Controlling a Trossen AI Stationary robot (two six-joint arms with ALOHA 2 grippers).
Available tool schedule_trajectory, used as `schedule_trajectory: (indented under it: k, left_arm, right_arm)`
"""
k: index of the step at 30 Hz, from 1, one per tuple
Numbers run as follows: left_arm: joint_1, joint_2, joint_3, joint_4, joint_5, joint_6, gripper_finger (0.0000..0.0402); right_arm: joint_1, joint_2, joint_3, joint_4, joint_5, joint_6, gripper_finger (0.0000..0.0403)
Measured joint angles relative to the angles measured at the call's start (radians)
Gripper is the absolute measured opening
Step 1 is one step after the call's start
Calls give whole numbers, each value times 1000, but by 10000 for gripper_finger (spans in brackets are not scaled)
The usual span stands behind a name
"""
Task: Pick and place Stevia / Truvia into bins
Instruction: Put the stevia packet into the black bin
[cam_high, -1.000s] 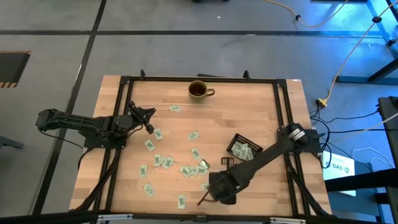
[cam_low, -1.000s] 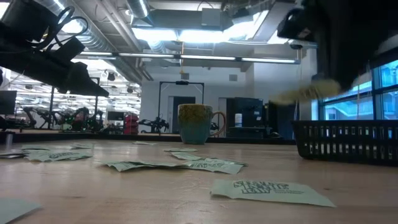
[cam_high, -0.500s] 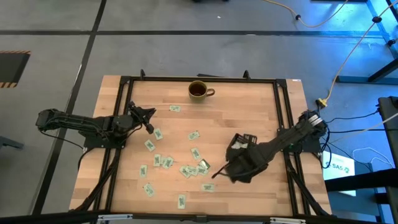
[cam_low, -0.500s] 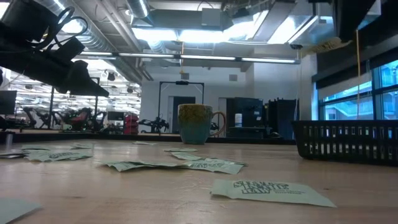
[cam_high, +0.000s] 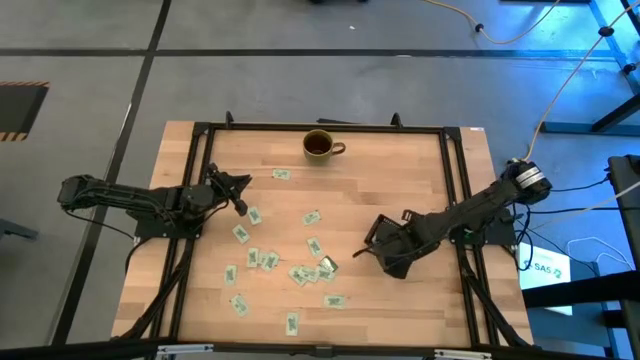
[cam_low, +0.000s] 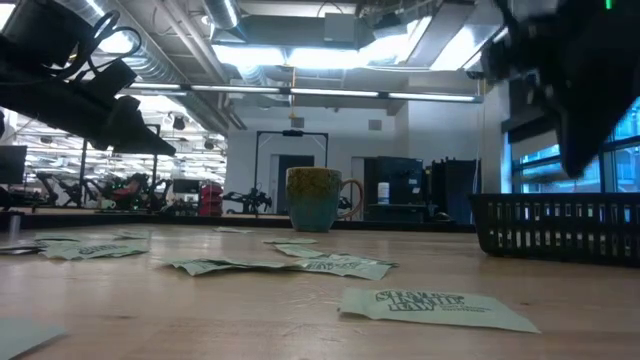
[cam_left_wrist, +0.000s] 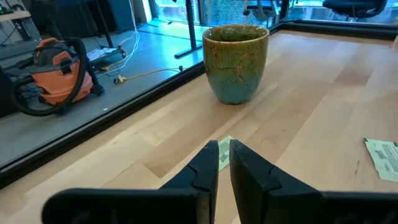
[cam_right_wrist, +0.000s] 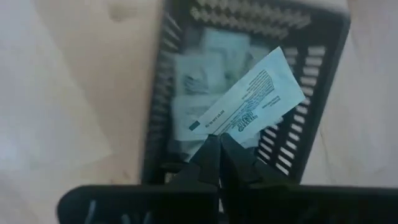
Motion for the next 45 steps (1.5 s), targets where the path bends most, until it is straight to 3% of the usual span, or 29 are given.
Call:
schedule_trajectory:
  k: [7, 15, 23, 29, 32, 38, 42, 45]
  left_arm:
    - [0, 0, 0, 0, 0, -1, 33]
    - [0, 0, 0, 0, 11, -11, 33]
    - [0, 0, 0, 1, 11, -10, 33]
    - [0, 0, 0, 1, 11, -8, 33]
    - [0, 0, 0, 1, 14, -8, 33]
    - [0, 0, 0, 4, 116, 73, 44]
    - [0, 0, 0, 19, 232, 74, 77]
    - [0, 0, 0, 25, 263, 10, 106]
  right_arm:
    - [-23, 5, -108, 58, -10, 19, 14]
    - [-23, 5, -113, 143, -38, -8, 20]
    - [-23, 5, -112, 153, -53, 4, 77]
    - [-23, 5, -27, 47, -46, 49, 96]
    - [-23, 4, 36, 18, 18, 75, 97]
    - [-23, 3, 144, 84, 54, 47, 97]
    - [-23, 3, 177, 138, 56, 22, 97]
    - [-23, 4, 174, 173, 72, -4, 97]
